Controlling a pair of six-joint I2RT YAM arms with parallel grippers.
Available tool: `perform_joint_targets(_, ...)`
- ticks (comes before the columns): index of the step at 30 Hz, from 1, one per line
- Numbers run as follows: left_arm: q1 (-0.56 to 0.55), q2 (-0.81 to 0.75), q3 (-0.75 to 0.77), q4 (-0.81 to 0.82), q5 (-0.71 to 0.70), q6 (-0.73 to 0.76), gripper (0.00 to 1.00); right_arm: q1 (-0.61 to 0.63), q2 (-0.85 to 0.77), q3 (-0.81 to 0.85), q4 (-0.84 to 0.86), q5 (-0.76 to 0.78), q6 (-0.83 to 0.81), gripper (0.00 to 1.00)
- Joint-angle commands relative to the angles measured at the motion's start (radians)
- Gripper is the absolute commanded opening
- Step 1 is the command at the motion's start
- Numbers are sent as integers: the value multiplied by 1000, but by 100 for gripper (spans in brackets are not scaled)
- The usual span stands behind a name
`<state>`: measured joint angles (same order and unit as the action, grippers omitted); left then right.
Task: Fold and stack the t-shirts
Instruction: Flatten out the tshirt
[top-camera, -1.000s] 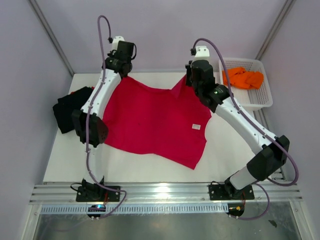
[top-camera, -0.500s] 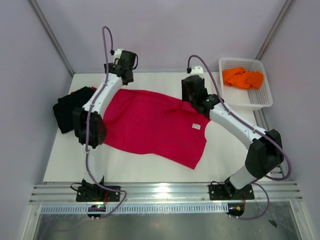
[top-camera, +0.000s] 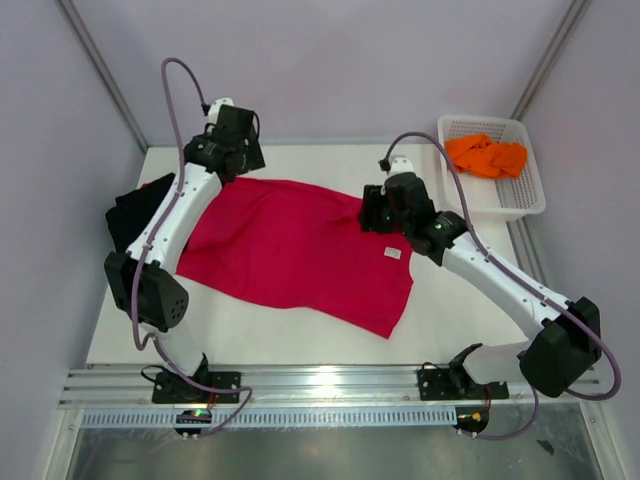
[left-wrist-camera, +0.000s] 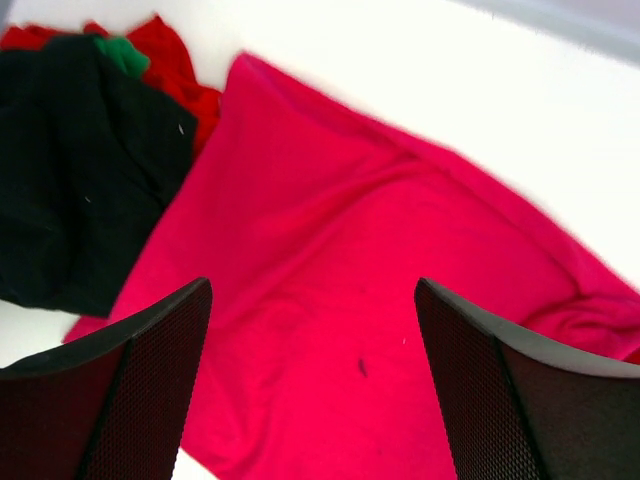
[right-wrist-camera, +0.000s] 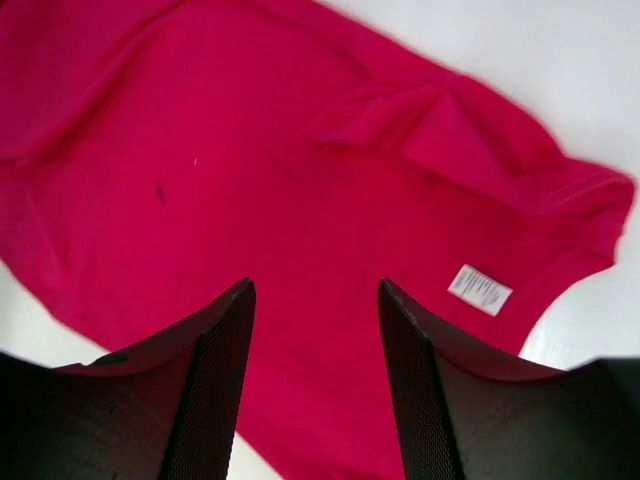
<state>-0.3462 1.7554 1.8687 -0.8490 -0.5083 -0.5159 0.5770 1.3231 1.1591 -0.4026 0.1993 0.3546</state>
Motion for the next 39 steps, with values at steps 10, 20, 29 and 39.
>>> perform_joint_targets(10, -56, -42, -212, -45, 172, -107, 84, 47, 1, -193, -61, -330, 132, 56)
perform_joint_targets(20, -157, 79, -293, -116, 154, -162, 82, 70, 122, -181, -99, -343, 147, 56)
perform_joint_targets(29, -158, 180, -315, -81, 195, -191, 81, 70, 214, -170, -74, -359, 106, 56)
perform_joint_targets(39, -159, 182, -293, -94, 223, -216, 81, 70, 314, -188, -65, -379, 98, 56)
